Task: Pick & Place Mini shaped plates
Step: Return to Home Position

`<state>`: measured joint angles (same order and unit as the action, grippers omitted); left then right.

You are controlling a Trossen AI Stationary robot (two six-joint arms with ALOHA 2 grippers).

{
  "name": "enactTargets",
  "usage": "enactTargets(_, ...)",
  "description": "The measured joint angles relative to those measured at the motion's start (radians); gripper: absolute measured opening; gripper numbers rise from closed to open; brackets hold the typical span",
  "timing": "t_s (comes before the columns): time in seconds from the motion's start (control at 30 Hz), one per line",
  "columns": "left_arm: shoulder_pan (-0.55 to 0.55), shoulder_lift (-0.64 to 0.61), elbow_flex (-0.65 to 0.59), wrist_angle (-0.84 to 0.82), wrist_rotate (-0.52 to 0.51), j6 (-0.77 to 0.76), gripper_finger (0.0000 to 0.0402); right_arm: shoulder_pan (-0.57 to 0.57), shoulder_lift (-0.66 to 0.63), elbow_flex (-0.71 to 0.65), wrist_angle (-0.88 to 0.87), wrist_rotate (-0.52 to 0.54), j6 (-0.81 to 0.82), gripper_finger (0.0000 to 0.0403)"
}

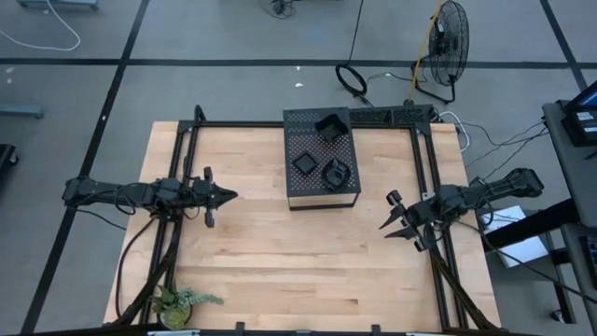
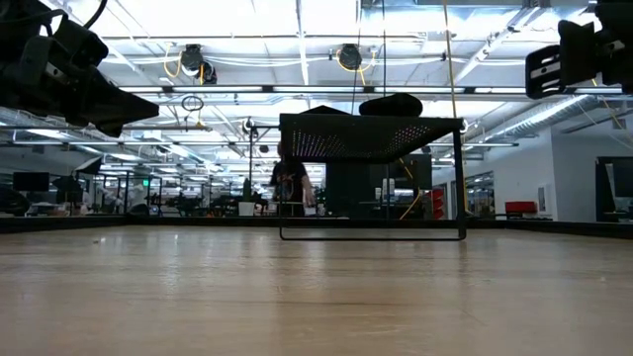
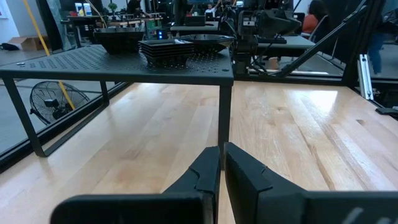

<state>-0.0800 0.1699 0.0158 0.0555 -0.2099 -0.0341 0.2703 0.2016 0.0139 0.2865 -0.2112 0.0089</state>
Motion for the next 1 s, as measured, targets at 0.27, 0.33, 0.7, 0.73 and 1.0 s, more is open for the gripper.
enactTargets(0.27,0.000,0.000,0.000,0.000,0.000,0.000,0.0026,0.000,0.000,0.000,-0.001,0.000,0.013,0.0105)
enactTargets(0.33,0.000,0.000,0.000,0.000,0.000,0.000,0.0026,0.000,0.000,0.000,-0.001,0.000,0.013,0.0107)
enactTargets(0.7,0.000,0.000,0.000,0.000,0.000,0.000,0.0026,0.000,0.000,0.000,-0.001,0.000,0.013,0.0106)
enactTargets(0.73,0.000,0.000,0.000,0.000,0.000,0.000,0.0026,0.000,0.000,0.000,-0.001,0.000,0.013,0.0106)
enactTargets(1.0,0.000,0.000,0.000,0.000,0.000,0.000,0.0026,0.000,0.000,0.000,-0.001,0.000,0.013,0.0108)
